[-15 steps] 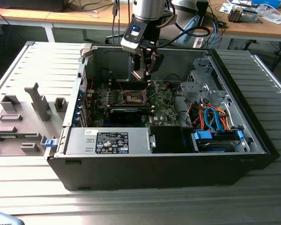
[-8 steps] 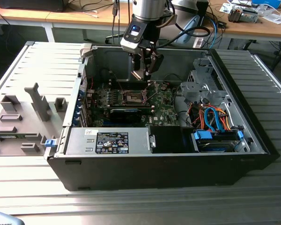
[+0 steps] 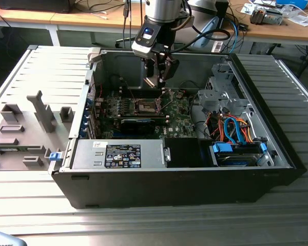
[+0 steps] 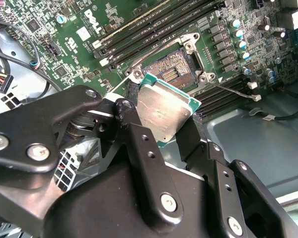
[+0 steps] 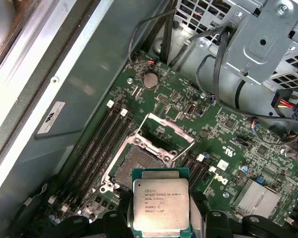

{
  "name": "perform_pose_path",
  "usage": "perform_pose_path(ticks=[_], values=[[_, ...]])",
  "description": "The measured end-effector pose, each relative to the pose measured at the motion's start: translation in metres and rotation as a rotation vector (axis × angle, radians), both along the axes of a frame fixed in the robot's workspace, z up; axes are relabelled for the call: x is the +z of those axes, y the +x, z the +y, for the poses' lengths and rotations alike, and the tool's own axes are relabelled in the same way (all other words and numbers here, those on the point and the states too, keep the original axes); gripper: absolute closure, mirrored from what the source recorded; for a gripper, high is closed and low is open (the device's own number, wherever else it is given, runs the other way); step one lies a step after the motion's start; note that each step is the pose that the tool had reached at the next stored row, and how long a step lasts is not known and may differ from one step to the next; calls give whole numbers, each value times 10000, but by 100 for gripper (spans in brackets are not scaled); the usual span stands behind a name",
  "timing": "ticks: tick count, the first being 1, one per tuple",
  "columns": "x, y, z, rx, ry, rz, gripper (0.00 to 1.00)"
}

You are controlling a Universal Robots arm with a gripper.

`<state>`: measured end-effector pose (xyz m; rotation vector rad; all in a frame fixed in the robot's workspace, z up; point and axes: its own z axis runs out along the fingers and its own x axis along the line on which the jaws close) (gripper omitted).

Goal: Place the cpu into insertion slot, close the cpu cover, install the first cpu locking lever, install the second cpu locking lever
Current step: 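Place the cpu into insertion slot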

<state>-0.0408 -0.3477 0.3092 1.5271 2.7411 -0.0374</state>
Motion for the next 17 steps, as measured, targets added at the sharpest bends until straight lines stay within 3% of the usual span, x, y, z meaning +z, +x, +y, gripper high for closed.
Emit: perform_pose_path(ticks=[17], values=[[-4, 0, 0, -198, -8, 0, 45]])
